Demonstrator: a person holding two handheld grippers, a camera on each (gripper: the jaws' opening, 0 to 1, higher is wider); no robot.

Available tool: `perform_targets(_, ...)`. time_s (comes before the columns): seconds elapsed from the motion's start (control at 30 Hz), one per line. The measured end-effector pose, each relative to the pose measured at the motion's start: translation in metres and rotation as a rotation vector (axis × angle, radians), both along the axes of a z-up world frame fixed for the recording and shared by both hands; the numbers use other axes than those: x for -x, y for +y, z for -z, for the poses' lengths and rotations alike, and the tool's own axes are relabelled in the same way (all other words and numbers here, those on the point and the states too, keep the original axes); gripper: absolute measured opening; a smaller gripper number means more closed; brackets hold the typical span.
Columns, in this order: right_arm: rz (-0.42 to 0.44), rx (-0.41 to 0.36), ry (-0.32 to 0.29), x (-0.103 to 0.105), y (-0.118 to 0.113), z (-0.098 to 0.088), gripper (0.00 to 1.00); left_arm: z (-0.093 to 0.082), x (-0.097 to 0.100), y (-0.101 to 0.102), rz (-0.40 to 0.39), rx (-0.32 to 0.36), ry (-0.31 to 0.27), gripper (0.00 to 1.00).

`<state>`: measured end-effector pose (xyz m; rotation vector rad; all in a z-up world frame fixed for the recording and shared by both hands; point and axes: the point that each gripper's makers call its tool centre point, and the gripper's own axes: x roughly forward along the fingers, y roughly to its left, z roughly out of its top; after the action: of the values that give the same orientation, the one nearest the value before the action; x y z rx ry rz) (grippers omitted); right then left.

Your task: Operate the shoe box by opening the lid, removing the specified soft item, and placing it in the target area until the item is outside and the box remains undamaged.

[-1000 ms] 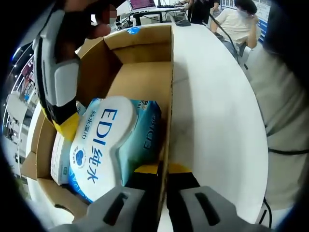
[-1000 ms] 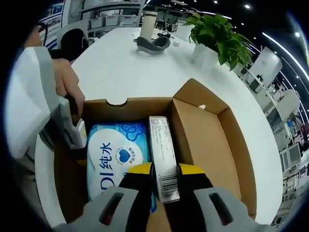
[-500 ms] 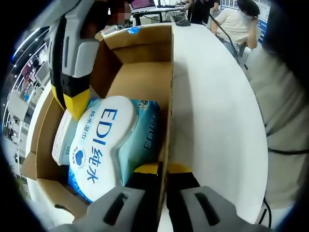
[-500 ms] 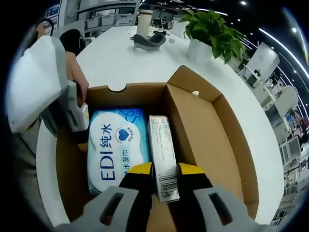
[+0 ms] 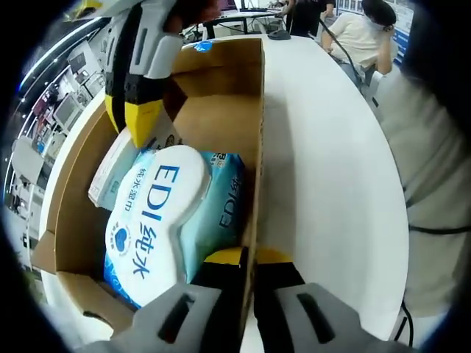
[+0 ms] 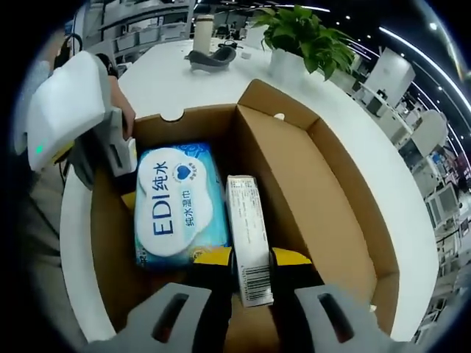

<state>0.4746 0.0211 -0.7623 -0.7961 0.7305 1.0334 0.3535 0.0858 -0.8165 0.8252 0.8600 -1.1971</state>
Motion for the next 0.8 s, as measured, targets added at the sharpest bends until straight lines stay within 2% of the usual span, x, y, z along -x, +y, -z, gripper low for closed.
perform_targets(0.4, 0.170, 0.003, 0.093, 0.011, -0.033, 0.002, 0.15, 0.000, 0.000, 0.000, 0.002, -0.001, 0.002, 0.02)
perform_targets(0.73, 0.240, 0.005, 0.139, 0.019, -0.041, 0.002, 0.15, 0.000, 0.000, 0.000, 0.004, 0.000, 0.003, 0.02)
perform_targets(0.8, 0.276, 0.011, 0.166, 0.022, -0.044, 0.002, 0.14, 0.000, 0.000, 0.000, 0.005, 0.000, 0.003, 0.02)
